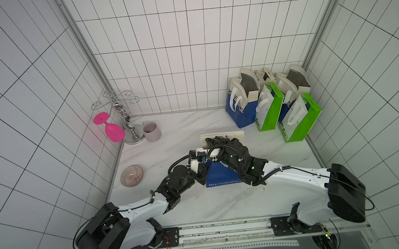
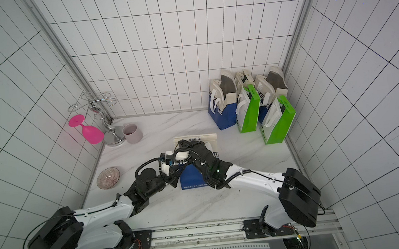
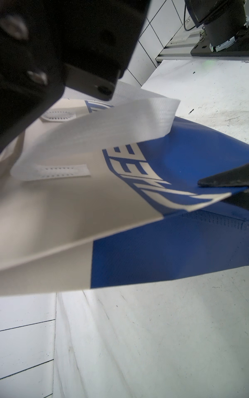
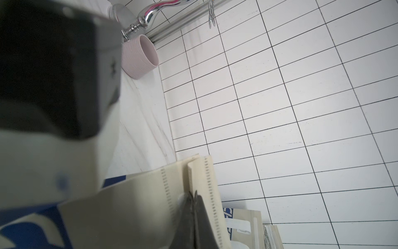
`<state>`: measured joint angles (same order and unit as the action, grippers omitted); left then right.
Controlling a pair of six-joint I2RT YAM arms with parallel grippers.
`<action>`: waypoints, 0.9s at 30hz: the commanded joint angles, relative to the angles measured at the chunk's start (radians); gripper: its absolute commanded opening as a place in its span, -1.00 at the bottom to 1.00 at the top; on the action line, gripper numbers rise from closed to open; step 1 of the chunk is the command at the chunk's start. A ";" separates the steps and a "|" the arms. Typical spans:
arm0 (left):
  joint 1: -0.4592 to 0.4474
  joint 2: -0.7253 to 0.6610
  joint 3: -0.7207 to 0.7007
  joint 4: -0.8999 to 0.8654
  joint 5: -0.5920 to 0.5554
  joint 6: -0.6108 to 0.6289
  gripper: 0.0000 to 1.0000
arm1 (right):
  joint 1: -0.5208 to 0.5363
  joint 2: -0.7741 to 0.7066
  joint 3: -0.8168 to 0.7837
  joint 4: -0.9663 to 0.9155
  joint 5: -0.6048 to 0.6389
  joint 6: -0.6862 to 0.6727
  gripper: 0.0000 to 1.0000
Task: Open the takeout bag
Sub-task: Open the takeout bag at the center of the board.
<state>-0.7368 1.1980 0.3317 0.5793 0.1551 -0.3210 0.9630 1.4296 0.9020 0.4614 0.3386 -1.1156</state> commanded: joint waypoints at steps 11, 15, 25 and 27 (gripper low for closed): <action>-0.005 -0.081 -0.025 -0.089 -0.010 0.034 -1.00 | -0.179 -0.070 0.338 -0.469 -0.202 0.068 -1.00; -0.005 -0.110 -0.031 -0.111 -0.032 0.048 -1.00 | -0.220 -0.047 0.502 -0.704 -0.306 0.023 -1.00; -0.004 -0.082 -0.028 -0.104 -0.035 0.058 -1.00 | -0.236 -0.036 0.592 -0.873 -0.409 -0.126 -1.00; -0.005 -0.070 -0.025 -0.102 -0.035 0.066 -1.00 | -0.238 -0.033 0.583 -0.865 -0.411 -0.170 -1.00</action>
<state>-0.7383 1.1072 0.3195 0.5182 0.1268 -0.2749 0.7483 1.4025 1.3716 -0.3637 -0.0601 -1.1919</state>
